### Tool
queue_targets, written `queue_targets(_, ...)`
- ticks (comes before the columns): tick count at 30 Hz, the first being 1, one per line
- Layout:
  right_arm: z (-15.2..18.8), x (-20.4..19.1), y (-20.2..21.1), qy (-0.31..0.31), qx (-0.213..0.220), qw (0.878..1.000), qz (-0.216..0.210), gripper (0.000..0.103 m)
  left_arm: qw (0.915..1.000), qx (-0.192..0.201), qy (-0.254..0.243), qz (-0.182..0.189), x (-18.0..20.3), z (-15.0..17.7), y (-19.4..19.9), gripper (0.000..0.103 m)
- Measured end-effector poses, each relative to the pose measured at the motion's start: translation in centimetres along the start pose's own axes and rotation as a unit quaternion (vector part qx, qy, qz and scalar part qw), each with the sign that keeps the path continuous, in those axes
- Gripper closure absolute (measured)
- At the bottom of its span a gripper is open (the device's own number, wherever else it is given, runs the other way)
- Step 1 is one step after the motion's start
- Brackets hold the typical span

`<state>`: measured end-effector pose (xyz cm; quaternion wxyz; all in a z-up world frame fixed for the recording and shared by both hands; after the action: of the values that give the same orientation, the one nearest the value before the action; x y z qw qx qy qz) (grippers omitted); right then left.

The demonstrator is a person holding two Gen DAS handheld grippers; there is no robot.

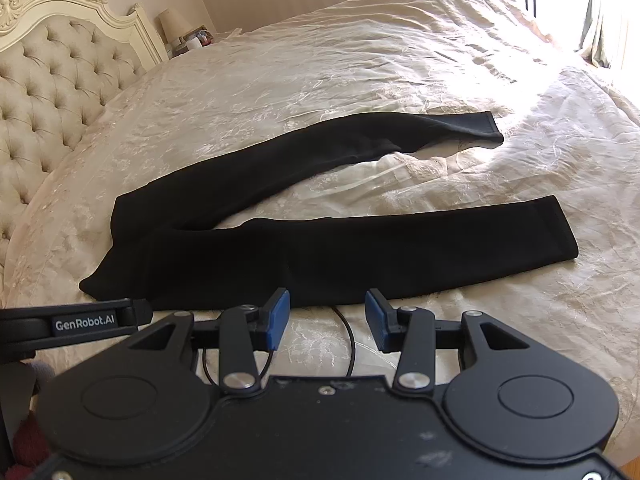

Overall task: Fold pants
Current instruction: 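Move both tools toward the black pants lying on the bed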

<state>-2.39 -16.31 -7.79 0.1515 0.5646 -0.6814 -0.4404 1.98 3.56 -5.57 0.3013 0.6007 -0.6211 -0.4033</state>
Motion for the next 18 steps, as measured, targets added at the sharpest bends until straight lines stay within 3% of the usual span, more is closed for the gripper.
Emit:
queue_targets(11, -0.1, 0.1, -0.7, -0.009, -0.008, 1.000, -0.007, 0.058, 1.0000, -0.001, 0.002, 0.007, -0.4, 0.1, -0.1, 0.019)
queue_targets(18, 0.4, -0.4, -2.8, -0.026, -0.042, 0.999, -0.014, 0.058, 0.9999, -0.003, 0.012, -0.001, -1.8, -0.1, -0.9, 0.019)
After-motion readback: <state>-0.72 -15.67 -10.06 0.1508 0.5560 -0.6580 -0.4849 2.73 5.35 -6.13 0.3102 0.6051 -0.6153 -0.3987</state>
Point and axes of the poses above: each gripper's, at about its wrist camera, not at the fingertips, and y roughly against the way its jaws point, x to its right, z to its underside, the point moved 5 cm from there along -y, roughly the way its jaws point, and after that the axes turned 1 degree about x, right-handed, at the moved point
